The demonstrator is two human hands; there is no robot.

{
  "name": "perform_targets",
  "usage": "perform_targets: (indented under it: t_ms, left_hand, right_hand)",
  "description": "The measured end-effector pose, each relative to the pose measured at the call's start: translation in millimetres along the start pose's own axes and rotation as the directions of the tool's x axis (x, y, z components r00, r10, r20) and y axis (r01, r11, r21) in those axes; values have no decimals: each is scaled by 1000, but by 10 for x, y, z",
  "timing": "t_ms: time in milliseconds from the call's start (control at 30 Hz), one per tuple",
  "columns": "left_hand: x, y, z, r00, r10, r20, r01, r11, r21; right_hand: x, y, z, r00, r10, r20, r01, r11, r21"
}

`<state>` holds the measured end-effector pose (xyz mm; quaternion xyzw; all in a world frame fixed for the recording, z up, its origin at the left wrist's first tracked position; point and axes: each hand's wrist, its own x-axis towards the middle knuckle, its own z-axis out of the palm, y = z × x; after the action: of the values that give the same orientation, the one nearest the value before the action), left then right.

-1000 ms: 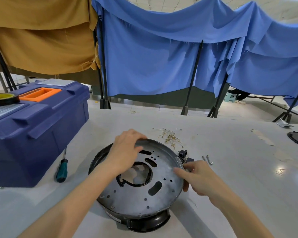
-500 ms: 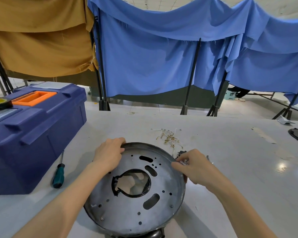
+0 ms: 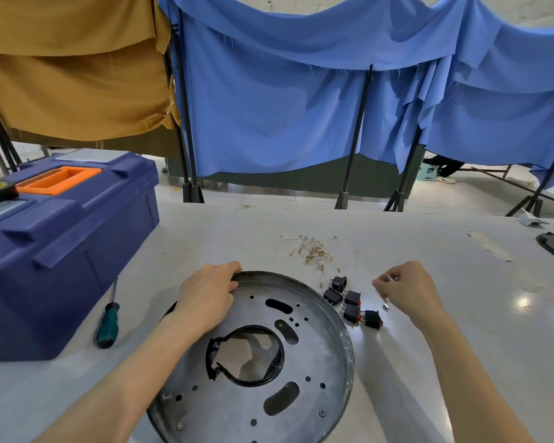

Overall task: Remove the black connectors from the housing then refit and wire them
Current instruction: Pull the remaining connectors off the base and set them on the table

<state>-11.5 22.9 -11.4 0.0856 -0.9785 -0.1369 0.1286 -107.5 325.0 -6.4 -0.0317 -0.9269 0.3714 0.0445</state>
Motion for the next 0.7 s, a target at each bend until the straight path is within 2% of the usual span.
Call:
perform_targets:
  t_ms: [133,333,500,700]
  left_hand:
    - [-8,5,17,1000,3,-24,-3,1000,5]
    - [-5,1,37,999,-7,-50,6,1000,-19]
    - [-6,-7,45,998,-9,-61,8,1000,-18]
    - [0,-15,69,997,-3,-71,3,1000,2]
  right_hand:
    - [52,148,-50,991,109,-84,-118,987,-110]
    - [75,284,70,987,156,-43,-161,967,-198]
    - [92,224,201,997,75,-20,-77,946,-314]
    - [48,184,325,1000,7,-26,-15,940,-342]
